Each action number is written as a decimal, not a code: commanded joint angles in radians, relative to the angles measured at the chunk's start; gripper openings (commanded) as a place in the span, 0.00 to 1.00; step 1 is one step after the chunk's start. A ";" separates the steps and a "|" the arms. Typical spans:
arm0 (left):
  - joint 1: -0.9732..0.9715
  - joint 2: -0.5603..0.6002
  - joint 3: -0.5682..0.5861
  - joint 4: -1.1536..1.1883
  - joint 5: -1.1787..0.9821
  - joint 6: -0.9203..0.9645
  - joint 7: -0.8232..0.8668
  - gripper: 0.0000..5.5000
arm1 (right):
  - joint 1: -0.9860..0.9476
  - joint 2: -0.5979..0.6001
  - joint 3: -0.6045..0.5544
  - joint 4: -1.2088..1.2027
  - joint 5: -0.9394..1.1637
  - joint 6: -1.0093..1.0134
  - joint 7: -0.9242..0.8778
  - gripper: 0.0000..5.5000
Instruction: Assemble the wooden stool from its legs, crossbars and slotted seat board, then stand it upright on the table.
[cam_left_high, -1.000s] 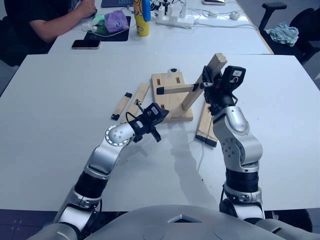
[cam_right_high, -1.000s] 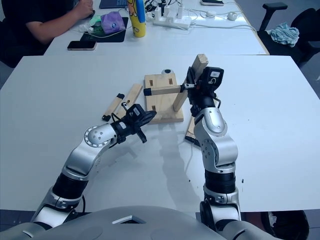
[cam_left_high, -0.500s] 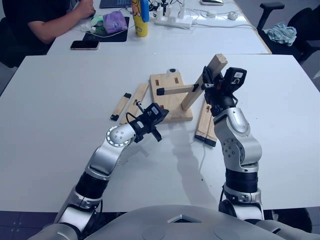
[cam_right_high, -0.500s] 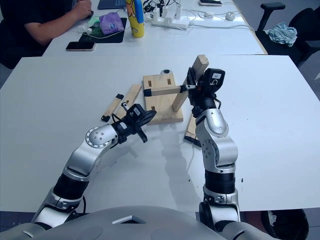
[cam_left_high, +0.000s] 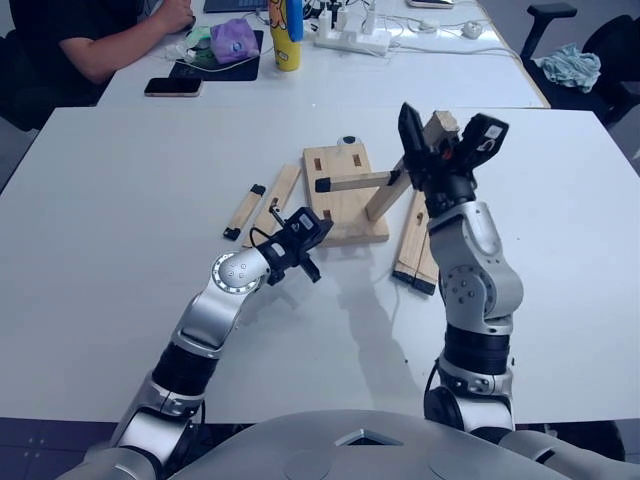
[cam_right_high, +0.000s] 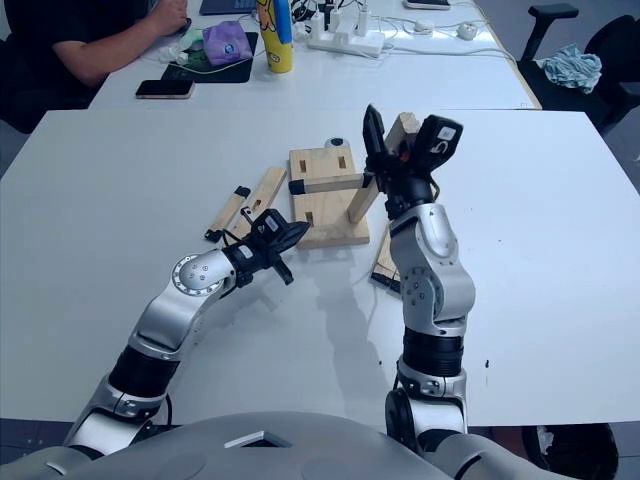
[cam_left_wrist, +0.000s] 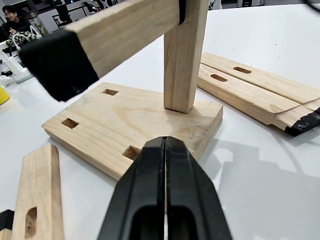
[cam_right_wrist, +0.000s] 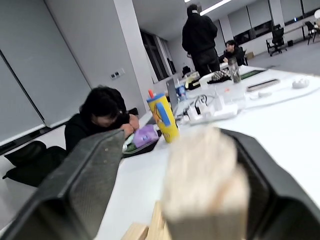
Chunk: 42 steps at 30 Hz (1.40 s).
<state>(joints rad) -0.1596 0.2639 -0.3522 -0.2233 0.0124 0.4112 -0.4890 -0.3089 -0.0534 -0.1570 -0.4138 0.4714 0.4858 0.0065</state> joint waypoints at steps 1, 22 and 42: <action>0.037 0.001 0.011 -0.022 0.009 0.004 0.026 0.00 | 0.040 -0.161 -0.137 -0.096 -0.004 0.114 -0.019 0.57; 0.072 -0.005 0.019 -0.073 0.012 0.033 0.064 0.00 | 0.298 -0.234 -0.104 -0.059 0.147 0.628 0.105 0.57; 0.078 -0.028 0.035 -0.071 0.012 0.037 0.102 0.00 | 0.213 -0.370 -0.045 0.028 0.026 0.783 0.096 0.57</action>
<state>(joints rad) -0.0754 0.2408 -0.3256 -0.2903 0.0219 0.4411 -0.3945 -0.0995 -0.3857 -0.2254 -0.4159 0.5333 1.2763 0.0927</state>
